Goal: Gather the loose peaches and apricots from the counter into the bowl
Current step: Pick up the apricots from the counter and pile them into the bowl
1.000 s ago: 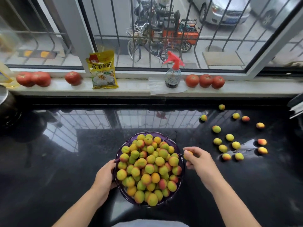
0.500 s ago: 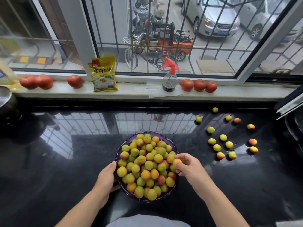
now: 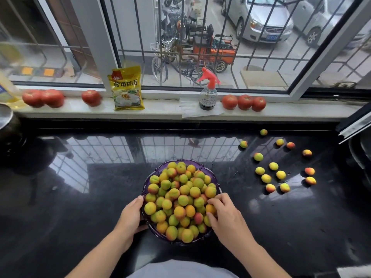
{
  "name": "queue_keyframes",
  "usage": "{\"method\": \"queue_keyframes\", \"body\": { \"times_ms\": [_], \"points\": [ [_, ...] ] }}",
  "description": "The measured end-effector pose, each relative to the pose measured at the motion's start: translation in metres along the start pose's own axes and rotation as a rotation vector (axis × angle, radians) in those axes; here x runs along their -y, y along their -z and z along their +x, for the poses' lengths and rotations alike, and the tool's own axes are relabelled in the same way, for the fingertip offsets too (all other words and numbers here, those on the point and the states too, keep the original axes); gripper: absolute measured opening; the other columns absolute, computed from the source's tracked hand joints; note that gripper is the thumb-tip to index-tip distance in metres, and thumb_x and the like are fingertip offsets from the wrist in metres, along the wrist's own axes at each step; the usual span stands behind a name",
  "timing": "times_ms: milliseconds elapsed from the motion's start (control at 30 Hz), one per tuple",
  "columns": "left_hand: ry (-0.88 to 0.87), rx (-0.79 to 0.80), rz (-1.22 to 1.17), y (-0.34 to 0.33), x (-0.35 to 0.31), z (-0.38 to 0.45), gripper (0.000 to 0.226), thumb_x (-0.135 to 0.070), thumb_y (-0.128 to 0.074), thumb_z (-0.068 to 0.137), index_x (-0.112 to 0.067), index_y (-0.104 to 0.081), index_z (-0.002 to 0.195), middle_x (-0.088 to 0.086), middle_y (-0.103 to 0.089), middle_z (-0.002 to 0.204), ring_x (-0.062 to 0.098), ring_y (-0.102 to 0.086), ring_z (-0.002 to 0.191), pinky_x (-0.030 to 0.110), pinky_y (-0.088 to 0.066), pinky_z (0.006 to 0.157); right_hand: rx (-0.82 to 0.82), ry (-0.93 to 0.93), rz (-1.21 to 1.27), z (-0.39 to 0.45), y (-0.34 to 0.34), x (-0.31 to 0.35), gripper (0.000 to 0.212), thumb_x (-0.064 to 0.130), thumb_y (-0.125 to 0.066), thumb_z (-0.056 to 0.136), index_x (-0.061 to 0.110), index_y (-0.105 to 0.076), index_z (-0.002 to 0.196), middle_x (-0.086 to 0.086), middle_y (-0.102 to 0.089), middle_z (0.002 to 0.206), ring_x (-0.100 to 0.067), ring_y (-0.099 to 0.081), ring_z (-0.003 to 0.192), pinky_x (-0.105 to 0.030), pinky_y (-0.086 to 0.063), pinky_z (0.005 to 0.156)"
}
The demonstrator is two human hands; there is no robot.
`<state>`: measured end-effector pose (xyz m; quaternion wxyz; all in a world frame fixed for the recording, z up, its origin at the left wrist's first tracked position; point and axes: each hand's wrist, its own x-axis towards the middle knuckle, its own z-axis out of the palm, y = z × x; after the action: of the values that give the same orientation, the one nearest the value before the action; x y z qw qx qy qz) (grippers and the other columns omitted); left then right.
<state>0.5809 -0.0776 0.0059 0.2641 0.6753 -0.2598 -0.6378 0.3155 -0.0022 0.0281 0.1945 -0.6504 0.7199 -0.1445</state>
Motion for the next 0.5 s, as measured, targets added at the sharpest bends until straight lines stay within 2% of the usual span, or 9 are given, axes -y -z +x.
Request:
{"method": "queue_keyframes", "body": {
  "times_ms": [67,200,300,400,500],
  "points": [
    [-0.002,0.006,0.005,0.000,-0.001,-0.001,0.038,-0.039,-0.038,0.111,-0.025,-0.073,0.117,0.002,-0.081,0.105,0.031,-0.073,0.105,0.048,-0.060,0.087,-0.016,-0.018,-0.022,0.000,-0.005,0.003,0.032,0.033,-0.061,0.099,0.022,-0.062,0.129,0.013,-0.039,0.114,-0.008,-0.053,0.082,-0.018,-0.041,0.071],
    [-0.001,0.004,-0.002,0.001,-0.002,-0.002,0.036,-0.039,-0.039,0.111,-0.027,-0.074,0.115,0.001,-0.080,0.107,0.030,-0.072,0.107,0.044,-0.059,0.083,-0.048,-0.019,0.008,0.000,-0.012,0.002,0.039,0.030,-0.058,0.102,0.019,-0.057,0.139,0.013,-0.045,0.114,-0.008,-0.057,0.087,-0.017,-0.045,0.074],
    [-0.004,-0.002,-0.007,0.000,-0.003,-0.003,0.036,-0.039,-0.040,0.111,-0.027,-0.074,0.115,-0.001,-0.081,0.105,0.030,-0.072,0.107,0.045,-0.058,0.084,-0.067,-0.006,0.015,0.000,-0.013,0.001,0.033,0.030,-0.060,0.100,0.022,-0.059,0.131,0.013,-0.048,0.114,-0.011,-0.061,0.089,-0.021,-0.049,0.074],
    [-0.003,-0.007,-0.009,-0.001,-0.004,-0.004,0.036,-0.039,-0.040,0.111,-0.028,-0.074,0.115,-0.001,-0.081,0.104,0.029,-0.072,0.106,0.043,-0.058,0.082,-0.073,0.031,0.026,-0.001,-0.012,-0.001,0.025,0.031,-0.063,0.098,0.025,-0.060,0.122,0.016,-0.046,0.111,-0.006,-0.059,0.082,-0.021,-0.051,0.072],
    [-0.002,-0.014,-0.009,-0.003,-0.004,-0.004,0.036,-0.036,-0.040,0.111,-0.026,-0.074,0.113,0.000,-0.081,0.102,0.030,-0.072,0.105,0.043,-0.057,0.081,-0.195,-0.019,0.098,0.011,0.002,-0.012,0.016,0.028,-0.065,0.096,0.025,-0.064,0.111,0.015,-0.050,0.105,-0.006,-0.059,0.076,-0.028,-0.053,0.069]
  ]
}}
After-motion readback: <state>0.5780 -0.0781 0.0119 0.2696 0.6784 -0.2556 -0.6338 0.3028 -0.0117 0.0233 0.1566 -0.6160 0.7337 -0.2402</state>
